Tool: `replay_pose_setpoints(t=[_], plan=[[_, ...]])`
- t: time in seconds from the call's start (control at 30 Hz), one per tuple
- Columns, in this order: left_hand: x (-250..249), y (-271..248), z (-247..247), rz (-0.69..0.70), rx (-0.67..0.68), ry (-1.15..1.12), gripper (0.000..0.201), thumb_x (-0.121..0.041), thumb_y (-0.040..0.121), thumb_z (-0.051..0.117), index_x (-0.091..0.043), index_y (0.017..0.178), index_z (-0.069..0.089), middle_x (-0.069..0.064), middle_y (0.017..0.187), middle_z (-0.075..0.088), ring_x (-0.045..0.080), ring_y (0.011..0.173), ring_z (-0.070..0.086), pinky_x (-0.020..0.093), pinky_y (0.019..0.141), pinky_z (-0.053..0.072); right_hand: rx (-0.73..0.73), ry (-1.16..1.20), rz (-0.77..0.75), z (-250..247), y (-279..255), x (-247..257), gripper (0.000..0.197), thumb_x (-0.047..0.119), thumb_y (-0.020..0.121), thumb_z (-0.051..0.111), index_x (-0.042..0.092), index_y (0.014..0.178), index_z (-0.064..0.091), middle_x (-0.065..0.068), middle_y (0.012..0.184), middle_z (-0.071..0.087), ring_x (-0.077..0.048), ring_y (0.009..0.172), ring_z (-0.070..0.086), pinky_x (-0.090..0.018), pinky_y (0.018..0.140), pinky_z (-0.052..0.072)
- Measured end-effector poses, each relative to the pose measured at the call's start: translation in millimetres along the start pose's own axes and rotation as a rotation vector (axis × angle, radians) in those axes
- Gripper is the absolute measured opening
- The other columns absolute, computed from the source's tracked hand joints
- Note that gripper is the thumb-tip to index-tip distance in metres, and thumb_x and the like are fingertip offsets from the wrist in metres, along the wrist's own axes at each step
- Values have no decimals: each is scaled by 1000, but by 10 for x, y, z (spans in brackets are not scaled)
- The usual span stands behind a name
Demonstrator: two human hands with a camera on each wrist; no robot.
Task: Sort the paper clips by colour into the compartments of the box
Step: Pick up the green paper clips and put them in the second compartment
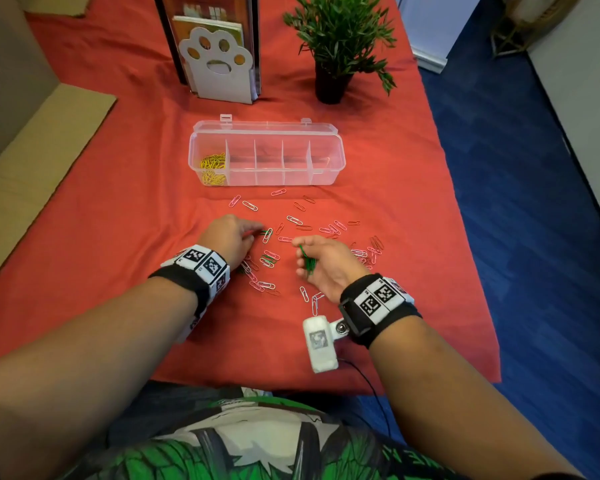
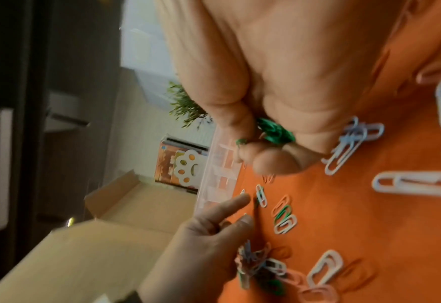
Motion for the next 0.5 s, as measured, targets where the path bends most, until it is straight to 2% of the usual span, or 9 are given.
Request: replay_pose_setpoints(t=[0.07,0.1,0.13,0.2,0.23,0.3,0.4,0.47,0.5], plan=[[26,28,28,12,56,50,35,-20,89,52,-28,122,60,16,111,61,32,104,59,30,90,43,28,131,55,81,18,-18,25,2,95,34,8,85,56,-4,69,48,-15,60,48,-22,48,46],[32,24,30,17,69,63,34,-20,90,51,-29,122,60,16,109,60,32,102,59,31,89,43,24,104,62,107,43,-26,24,3,94,36,9,84,57,-3,69,48,-13,59,46,-22,48,44],[43,12,33,17,76,72,34,-20,90,51,-28,121,60,16,108,59,33,102,59,32,89,44,4,-27,38,131,82,-21,23,3,92,38,10,83,59,0,68,48,-11,56,43,-21,47,40],[65,-26,19,15,62,86,32,-21,90,52,-27,120,62,17,108,59,33,102,59,33,89,45,-38,-564,-68,197,131,54,24,3,90,44,11,90,67,8,65,52,-6,52,42,-18,50,32],[86,-52,11,11,47,96,31,-22,90,52,-27,119,63,17,108,59,33,103,59,34,89,46,-37,-853,-140,257,144,94,27,4,89,45,11,99,70,11,69,53,-4,56,45,-17,52,33],[133,-110,-5,1,18,127,30,-25,89,53,-27,117,64,16,107,59,33,102,58,35,86,46,-17,-1222,-261,354,157,103,33,7,91,44,14,111,69,2,89,44,-8,77,46,-14,64,31],[191,-182,-10,-6,12,141,28,-26,88,56,-26,114,66,15,104,60,32,99,59,35,84,47,-48,-1340,-331,323,168,132,38,4,89,45,18,117,67,-3,96,32,-16,85,43,-13,71,31],[203,-197,-34,-18,-2,128,26,-27,86,58,-25,110,68,13,101,60,32,97,60,36,82,49,-121,-1366,-395,292,190,221,40,1,84,48,15,115,68,-3,95,32,-24,90,49,-19,77,36],[202,-192,-50,-28,-15,116,24,-28,85,59,-24,107,69,12,100,60,32,96,60,36,81,49,-155,-1345,-424,283,197,272,38,0,82,49,13,112,69,-4,95,34,-27,93,52,-18,78,36]])
Point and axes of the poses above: each hand's wrist, its own y-axis towards the middle knuckle, its own z-axis out of the palm, x = y × z, the point moved 7 cm from there along y, towards the middle knuckle
